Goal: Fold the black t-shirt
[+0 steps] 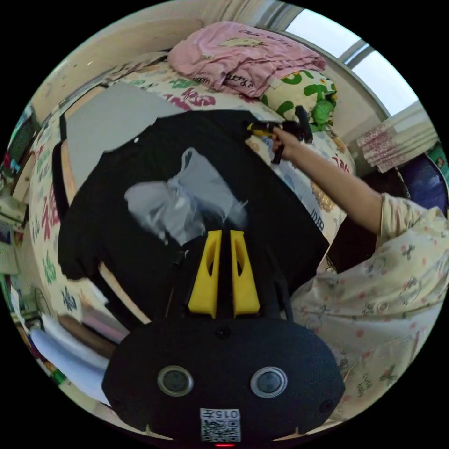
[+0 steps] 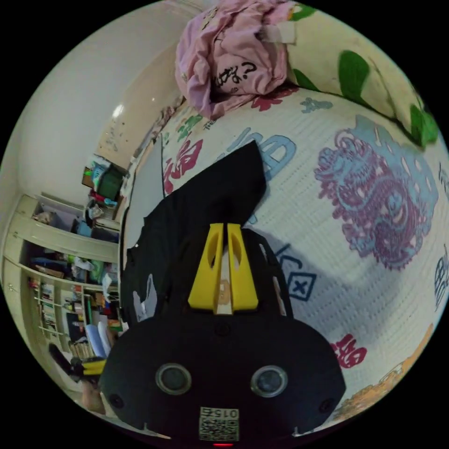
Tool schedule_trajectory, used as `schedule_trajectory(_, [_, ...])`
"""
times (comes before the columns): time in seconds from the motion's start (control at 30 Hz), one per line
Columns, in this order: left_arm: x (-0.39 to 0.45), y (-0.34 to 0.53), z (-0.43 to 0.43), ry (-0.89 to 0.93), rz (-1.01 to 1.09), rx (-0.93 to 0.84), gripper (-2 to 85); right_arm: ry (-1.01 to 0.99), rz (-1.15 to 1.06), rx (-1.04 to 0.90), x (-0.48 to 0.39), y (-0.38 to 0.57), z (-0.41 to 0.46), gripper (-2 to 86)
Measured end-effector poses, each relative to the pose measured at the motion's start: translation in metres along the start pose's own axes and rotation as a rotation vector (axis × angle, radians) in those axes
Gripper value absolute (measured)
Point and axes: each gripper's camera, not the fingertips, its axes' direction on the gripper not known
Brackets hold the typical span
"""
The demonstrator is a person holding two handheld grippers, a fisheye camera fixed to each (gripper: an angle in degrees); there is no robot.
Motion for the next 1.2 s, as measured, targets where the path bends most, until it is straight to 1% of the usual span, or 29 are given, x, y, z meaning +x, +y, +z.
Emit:
schedule_trajectory(0.03, [0.001, -0.044, 0.0, -0.005, 0.044, 0.02, 3.5, -0.105, 0.078, 0.029, 0.026, -0.004, -0.013, 1.3])
schedule_trajectory(0.07, [0.003, -0.09, 0.002, -0.007, 0.081, 0.043, 4.3, -0.155, 0.106, 0.04, 0.038, -0.006, -0.019, 1.0])
schedule_trajectory(0.1, [0.004, -0.114, 0.004, -0.004, 0.096, 0.055, 4.6, -0.244, 0.124, 0.069, 0.058, -0.01, -0.027, 0.7])
schedule_trajectory(0.17, [0.008, -0.215, 0.026, 0.052, 0.125, 0.068, 5.5, -0.303, 0.034, 0.113, 0.074, -0.015, -0.035, 0.3])
schedule_trajectory(0.2, [0.01, -0.24, 0.034, 0.08, 0.128, 0.059, 5.6, -0.361, 0.017, 0.142, 0.086, -0.021, -0.04, 0.0])
schedule_trajectory(0.23, [0.015, -0.29, 0.053, 0.135, 0.13, 0.042, 5.7, -0.406, 0.032, 0.128, 0.098, -0.032, -0.041, -0.2])
schedule_trajectory(0.27, [0.023, -0.336, 0.072, 0.182, 0.131, 0.042, 5.8, -0.406, 0.042, 0.123, 0.103, -0.038, -0.041, -0.3])
schedule_trajectory(0.3, [0.028, -0.358, 0.082, 0.197, 0.129, 0.047, 6.0, -0.39, 0.03, 0.129, 0.107, -0.047, -0.043, -0.6])
schedule_trajectory(0.37, [0.042, -0.431, 0.119, 0.202, 0.063, 0.084, 7.5, -0.379, 0.019, 0.138, 0.114, -0.058, -0.047, -0.8])
schedule_trajectory(0.5, [0.065, -0.505, 0.174, 0.192, -0.021, 0.091, 9.8, -0.392, 0.01, 0.142, 0.134, -0.079, -0.055, -0.9])
schedule_trajectory(0.57, [0.078, -0.537, 0.208, 0.15, -0.055, 0.08, 10.2, -0.395, 0.007, 0.144, 0.143, -0.086, -0.057, -0.9])
schedule_trajectory(0.7, [0.086, -0.566, 0.257, 0.104, -0.12, 0.001, 10.8, -0.396, -0.002, 0.149, 0.163, -0.095, -0.061, -0.9])
schedule_trajectory(0.77, [0.088, -0.564, 0.263, 0.018, -0.158, 0.044, 7.3, -0.395, -0.003, 0.151, 0.171, -0.096, -0.061, -0.9])
schedule_trajectory(0.9, [0.082, -0.557, 0.263, 0.075, -0.159, 0.067, 2.5, -0.401, -0.011, 0.153, 0.192, -0.092, -0.058, -0.9])
schedule_trajectory(0.97, [0.068, -0.54, 0.238, 0.128, -0.187, 0.149, 1.2, -0.409, -0.023, 0.155, 0.2, -0.088, -0.057, -0.8])
schedule_trajectory(1.07, [0.036, -0.496, 0.188, 0.142, -0.223, 0.278, 0.5, -0.43, -0.153, 0.176, 0.194, -0.077, -0.063, -0.5])
schedule_trajectory(1.1, [0.028, -0.483, 0.177, 0.146, -0.234, 0.302, 0.4, -0.427, -0.244, 0.173, 0.182, -0.073, -0.068, -0.3])
schedule_trajectory(1.13, [0.01, -0.455, 0.158, 0.158, -0.249, 0.354, 0.3, -0.431, -0.339, 0.137, 0.167, -0.07, -0.072, -0.2])
schedule_trajectory(1.17, [-0.007, -0.422, 0.142, 0.179, -0.262, 0.394, 0.2, -0.43, -0.389, 0.112, 0.158, -0.068, -0.073, -0.2])
schedule_trajectory(1.2, [-0.016, -0.404, 0.135, 0.19, -0.269, 0.412, 0.2, -0.414, -0.476, 0.062, 0.142, -0.061, -0.071, -0.1])
